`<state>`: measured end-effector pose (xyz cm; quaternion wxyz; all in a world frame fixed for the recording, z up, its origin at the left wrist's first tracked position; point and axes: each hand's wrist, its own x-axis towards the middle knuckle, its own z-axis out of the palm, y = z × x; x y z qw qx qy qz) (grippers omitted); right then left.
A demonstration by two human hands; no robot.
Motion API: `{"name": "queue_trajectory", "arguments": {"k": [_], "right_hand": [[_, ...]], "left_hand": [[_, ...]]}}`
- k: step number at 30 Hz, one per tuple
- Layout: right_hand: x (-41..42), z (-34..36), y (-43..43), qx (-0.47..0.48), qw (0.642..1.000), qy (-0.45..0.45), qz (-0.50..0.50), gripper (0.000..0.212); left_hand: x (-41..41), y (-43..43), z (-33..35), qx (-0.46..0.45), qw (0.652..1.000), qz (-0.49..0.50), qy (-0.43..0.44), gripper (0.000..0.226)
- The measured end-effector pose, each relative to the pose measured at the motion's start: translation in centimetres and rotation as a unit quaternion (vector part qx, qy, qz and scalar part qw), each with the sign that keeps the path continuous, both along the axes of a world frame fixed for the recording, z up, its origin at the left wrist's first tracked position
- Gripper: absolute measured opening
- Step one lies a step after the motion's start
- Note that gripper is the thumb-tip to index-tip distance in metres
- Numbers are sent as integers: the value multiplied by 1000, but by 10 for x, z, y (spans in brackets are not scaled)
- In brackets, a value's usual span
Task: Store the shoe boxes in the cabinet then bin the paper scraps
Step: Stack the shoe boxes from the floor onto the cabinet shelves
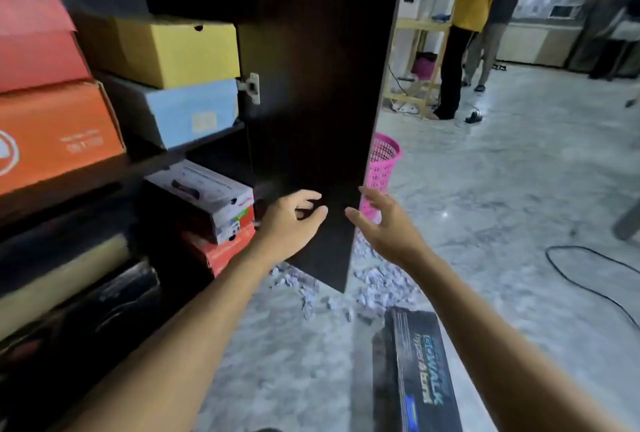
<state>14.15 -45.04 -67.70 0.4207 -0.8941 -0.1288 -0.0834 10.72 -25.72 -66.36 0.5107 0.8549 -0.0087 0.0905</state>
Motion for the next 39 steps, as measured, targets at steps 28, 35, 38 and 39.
{"name": "queue_trajectory", "arguments": {"k": [28, 35, 38, 39], "right_hand": [[-176, -322, -203, -5, 943, 312, -117, 51], [-194, -340, -206, 40, 939, 307, -152, 57], [-204, -352, -208, 75, 940, 304, -137, 66], [-207, -352, -207, 83, 943, 295, -127, 64]], "left_hand": [[-119, -222, -342, -61, 931, 24, 360, 75], [-140, -218, -331, -27, 936, 15, 351, 56], [-144, -217, -336, -51, 931, 9, 362, 57], [-144, -217, -337, -58, 930, 6, 363, 60]]}}
